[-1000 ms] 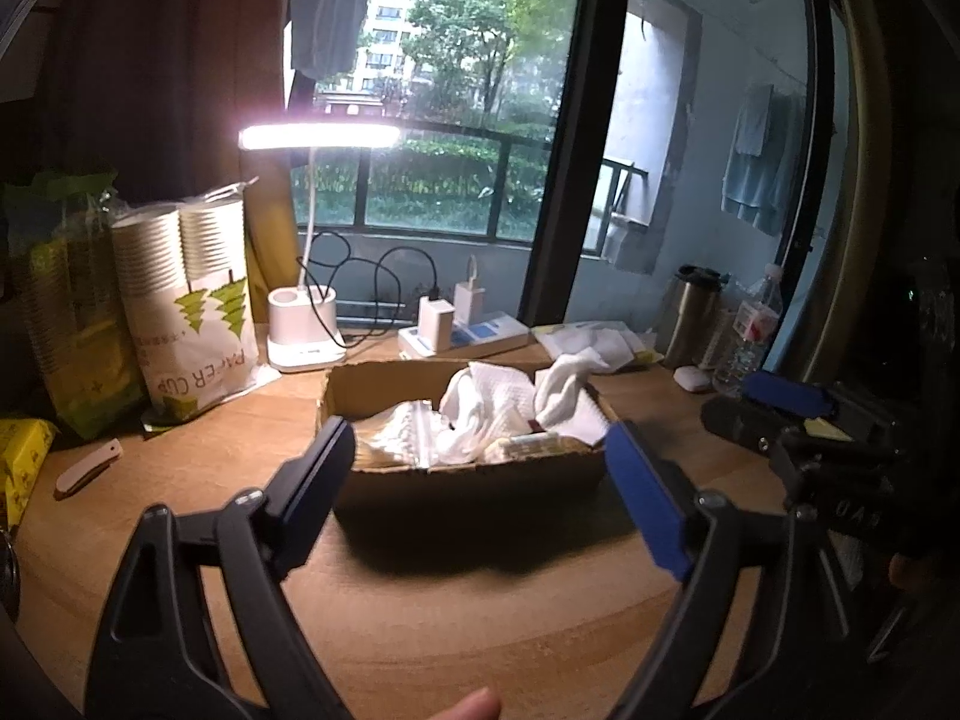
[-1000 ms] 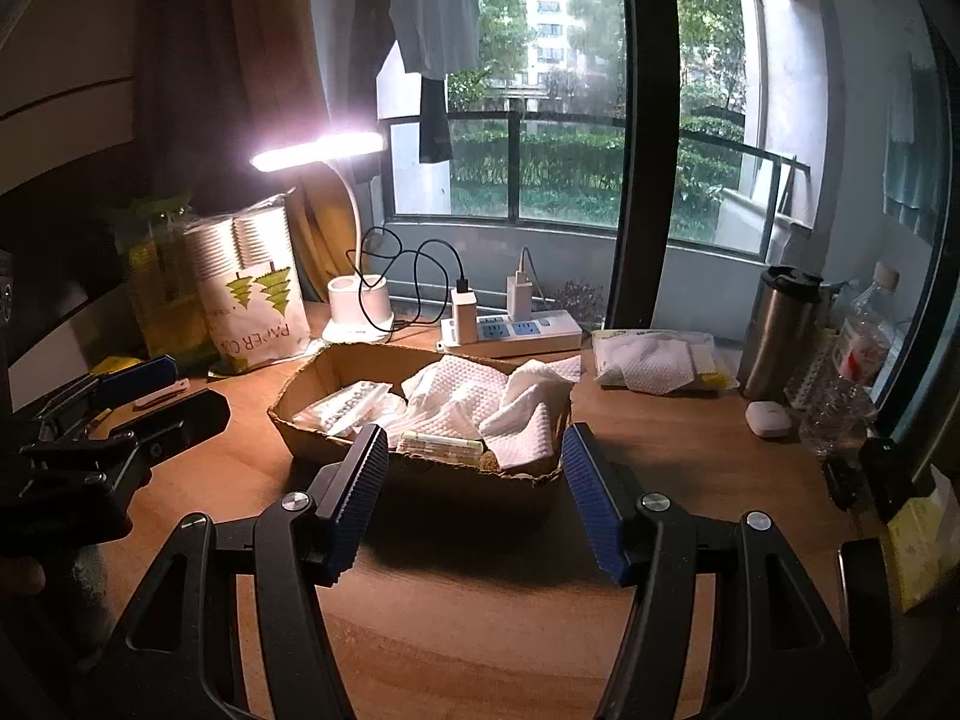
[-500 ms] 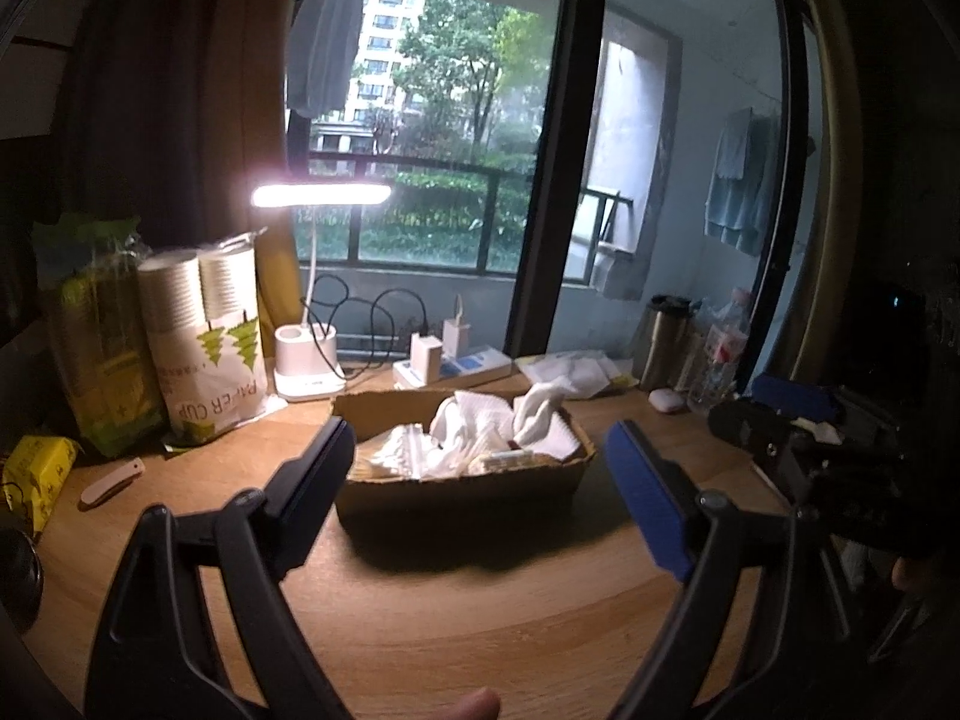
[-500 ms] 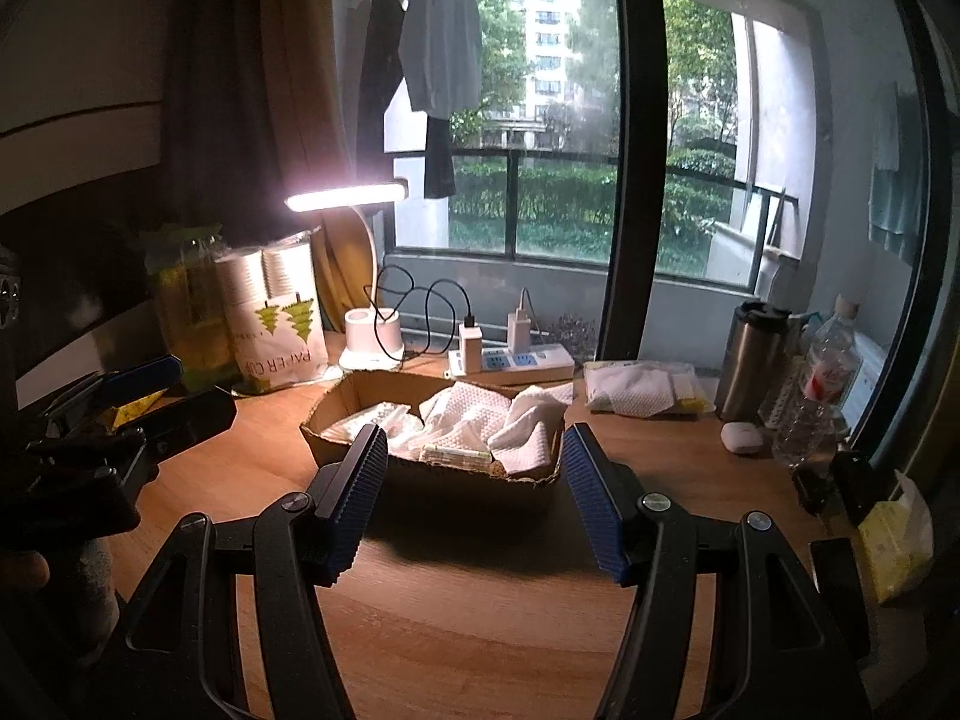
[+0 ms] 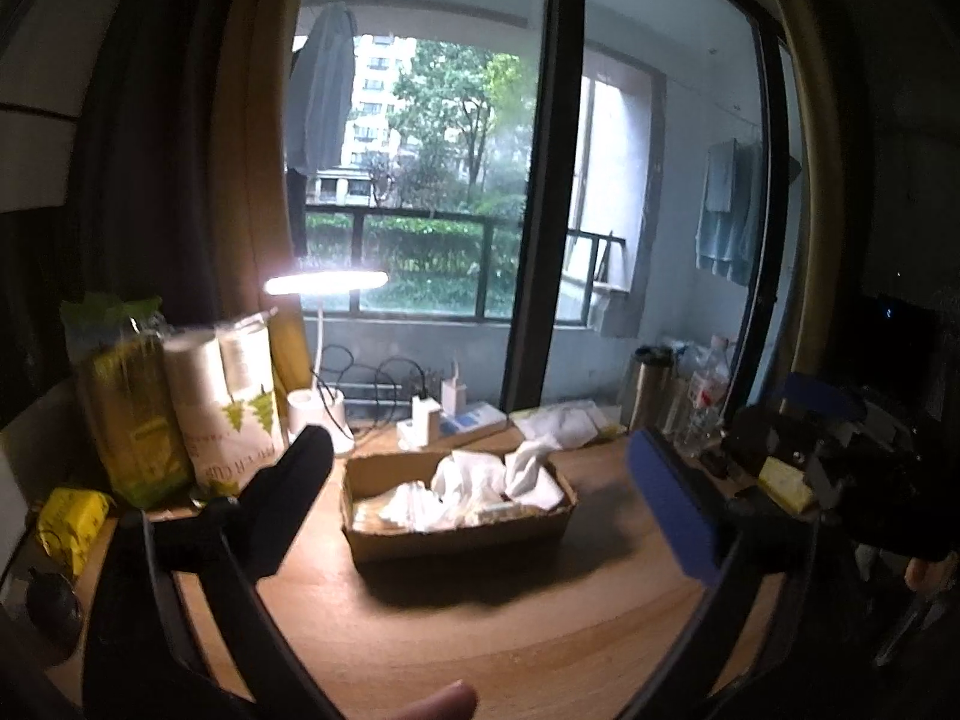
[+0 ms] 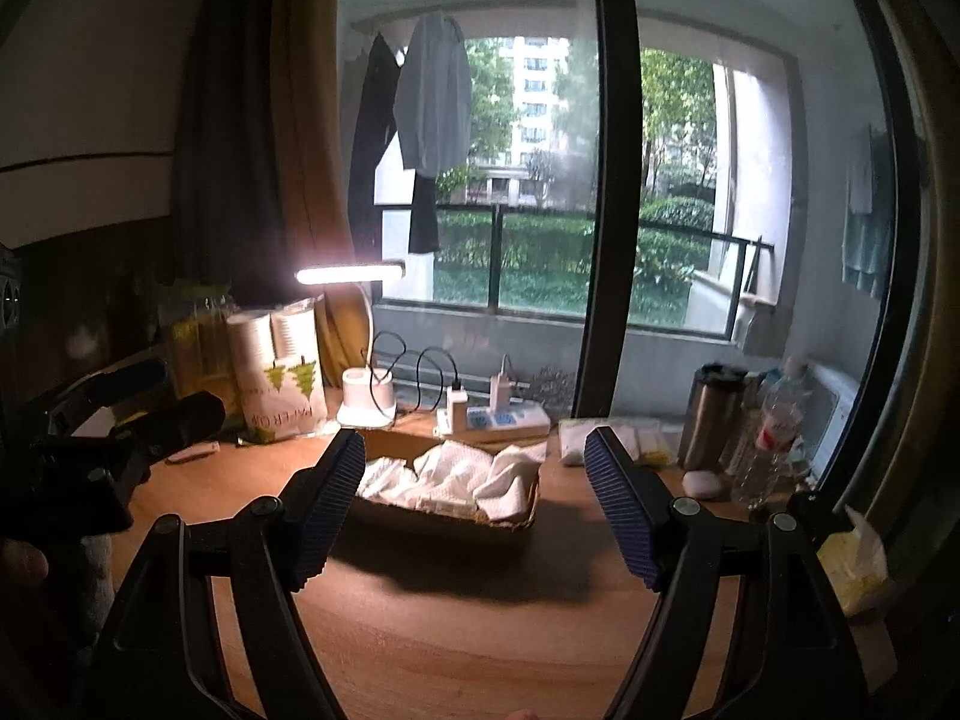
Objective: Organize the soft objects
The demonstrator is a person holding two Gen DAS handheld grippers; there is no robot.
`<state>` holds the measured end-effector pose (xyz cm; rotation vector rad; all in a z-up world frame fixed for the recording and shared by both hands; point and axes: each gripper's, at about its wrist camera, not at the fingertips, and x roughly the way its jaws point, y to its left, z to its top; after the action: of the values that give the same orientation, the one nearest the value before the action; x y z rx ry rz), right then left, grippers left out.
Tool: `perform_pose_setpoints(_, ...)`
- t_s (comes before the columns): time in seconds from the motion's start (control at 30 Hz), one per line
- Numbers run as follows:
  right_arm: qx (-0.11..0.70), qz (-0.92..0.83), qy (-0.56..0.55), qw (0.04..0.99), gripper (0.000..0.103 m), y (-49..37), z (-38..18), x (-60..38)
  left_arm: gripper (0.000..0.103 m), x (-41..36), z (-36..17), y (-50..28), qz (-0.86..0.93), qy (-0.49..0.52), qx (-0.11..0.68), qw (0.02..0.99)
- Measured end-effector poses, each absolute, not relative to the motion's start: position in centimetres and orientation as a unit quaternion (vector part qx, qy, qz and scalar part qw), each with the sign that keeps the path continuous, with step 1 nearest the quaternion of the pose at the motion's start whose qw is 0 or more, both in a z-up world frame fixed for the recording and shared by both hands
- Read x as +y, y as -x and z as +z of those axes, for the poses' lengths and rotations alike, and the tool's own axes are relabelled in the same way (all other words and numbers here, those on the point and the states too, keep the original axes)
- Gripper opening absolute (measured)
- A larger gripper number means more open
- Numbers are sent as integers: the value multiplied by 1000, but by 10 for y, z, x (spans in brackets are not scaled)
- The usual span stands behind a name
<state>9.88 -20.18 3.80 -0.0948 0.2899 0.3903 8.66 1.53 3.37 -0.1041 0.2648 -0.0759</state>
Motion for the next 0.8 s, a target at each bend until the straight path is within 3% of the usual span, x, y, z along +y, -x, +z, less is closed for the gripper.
perform_pose_setpoints(0.8,107,172,28,979,80,-92,72,-214,102,10,70,-78,-4,8,81,997)
